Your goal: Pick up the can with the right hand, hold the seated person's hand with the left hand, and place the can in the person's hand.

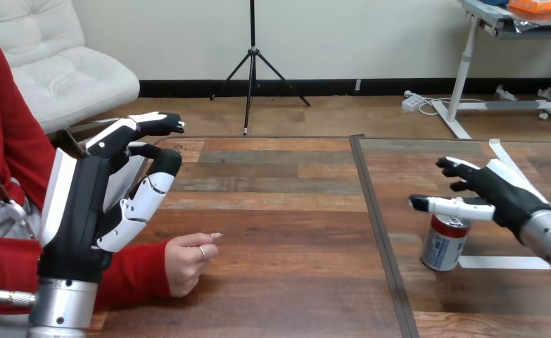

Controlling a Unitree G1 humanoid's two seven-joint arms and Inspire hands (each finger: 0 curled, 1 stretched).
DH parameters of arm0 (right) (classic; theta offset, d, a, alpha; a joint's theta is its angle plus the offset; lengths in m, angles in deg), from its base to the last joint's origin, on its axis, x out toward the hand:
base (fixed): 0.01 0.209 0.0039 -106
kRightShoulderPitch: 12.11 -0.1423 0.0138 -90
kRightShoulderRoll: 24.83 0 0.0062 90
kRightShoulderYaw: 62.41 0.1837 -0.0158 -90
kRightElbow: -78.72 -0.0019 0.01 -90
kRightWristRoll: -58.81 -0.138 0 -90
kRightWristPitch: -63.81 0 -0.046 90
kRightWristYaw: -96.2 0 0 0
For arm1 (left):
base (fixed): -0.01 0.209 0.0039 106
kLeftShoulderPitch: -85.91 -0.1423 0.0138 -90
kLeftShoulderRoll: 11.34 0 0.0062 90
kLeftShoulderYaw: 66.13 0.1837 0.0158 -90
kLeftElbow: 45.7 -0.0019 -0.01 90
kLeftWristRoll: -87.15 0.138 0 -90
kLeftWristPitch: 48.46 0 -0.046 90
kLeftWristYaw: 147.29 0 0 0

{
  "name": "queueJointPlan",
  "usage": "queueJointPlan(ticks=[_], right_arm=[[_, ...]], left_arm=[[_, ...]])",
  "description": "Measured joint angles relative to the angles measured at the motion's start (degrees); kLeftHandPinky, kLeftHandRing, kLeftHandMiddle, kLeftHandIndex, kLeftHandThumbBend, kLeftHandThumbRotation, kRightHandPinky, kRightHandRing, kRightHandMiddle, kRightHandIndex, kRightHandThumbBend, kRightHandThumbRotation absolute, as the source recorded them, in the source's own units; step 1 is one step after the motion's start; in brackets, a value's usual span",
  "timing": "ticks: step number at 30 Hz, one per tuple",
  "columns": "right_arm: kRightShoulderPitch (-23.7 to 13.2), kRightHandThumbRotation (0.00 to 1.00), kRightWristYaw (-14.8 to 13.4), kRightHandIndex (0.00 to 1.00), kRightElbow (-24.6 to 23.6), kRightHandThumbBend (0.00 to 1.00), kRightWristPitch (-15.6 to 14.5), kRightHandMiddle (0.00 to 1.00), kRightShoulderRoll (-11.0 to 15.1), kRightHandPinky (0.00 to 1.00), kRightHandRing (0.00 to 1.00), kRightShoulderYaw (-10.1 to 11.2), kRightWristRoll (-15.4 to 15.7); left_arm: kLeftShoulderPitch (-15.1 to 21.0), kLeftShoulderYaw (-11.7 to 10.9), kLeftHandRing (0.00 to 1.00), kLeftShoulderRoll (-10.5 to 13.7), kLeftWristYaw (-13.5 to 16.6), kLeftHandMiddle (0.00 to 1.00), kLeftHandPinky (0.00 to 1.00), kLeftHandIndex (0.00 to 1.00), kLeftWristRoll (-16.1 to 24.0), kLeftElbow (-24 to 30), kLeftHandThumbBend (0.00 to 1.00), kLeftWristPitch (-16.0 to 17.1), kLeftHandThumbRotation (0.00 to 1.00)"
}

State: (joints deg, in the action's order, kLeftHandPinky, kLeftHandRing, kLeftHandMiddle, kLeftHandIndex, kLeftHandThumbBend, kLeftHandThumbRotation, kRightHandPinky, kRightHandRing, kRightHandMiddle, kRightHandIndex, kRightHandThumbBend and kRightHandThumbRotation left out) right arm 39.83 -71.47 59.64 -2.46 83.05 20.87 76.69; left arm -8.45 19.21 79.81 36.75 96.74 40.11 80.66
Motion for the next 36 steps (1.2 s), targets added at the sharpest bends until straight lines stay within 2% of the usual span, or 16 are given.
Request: queueJointPlan(ticks=[19, 25, 28, 31, 36], right_arm=[[1.4, 0.53, 1.42, 0.91, 0.0, 1.0, 0.26, 0.86, 4.01, 0.66, 0.81, -0.01, 0.14], [1.64, 0.51, 1.39, 0.89, 0.0, 1.0, 0.26, 0.85, 4.75, 0.67, 0.8, -0.08, 0.72], [1.75, 0.51, 1.28, 0.88, 0.0, 1.0, 0.26, 0.82, 5.0, 0.66, 0.77, -0.15, 1.17], [1.94, 0.5, 1.13, 0.87, 0.0, 1.0, 0.42, 0.76, 5.15, 0.59, 0.71, -0.18, 1.44], [2.24, 0.49, 0.79, 0.84, 0.0, 1.0, 1.2, 0.75, 5.21, 0.6, 0.71, -0.19, 1.94]], left_arm=[[0.0, -0.79, 0.72, 0.0, -0.11, 0.72, 0.58, 0.61, 0.07, 0.0, 0.52, -0.59, 0.82], [0.0, -0.77, 0.71, 0.0, -0.5, 0.71, 0.57, 0.6, 0.09, 0.0, 0.51, -0.68, 0.82], [0.0, -0.77, 0.7, 0.0, -0.68, 0.71, 0.57, 0.6, 0.13, 0.0, 0.5, -0.76, 0.82], [0.0, -0.78, 0.69, 0.0, -0.74, 0.71, 0.56, 0.59, 0.31, 0.0, 0.48, -0.78, 0.82], [0.0, -0.82, 0.67, 0.01, -0.74, 0.7, 0.54, 0.57, 0.82, 0.0, 0.48, -0.77, 0.83]])
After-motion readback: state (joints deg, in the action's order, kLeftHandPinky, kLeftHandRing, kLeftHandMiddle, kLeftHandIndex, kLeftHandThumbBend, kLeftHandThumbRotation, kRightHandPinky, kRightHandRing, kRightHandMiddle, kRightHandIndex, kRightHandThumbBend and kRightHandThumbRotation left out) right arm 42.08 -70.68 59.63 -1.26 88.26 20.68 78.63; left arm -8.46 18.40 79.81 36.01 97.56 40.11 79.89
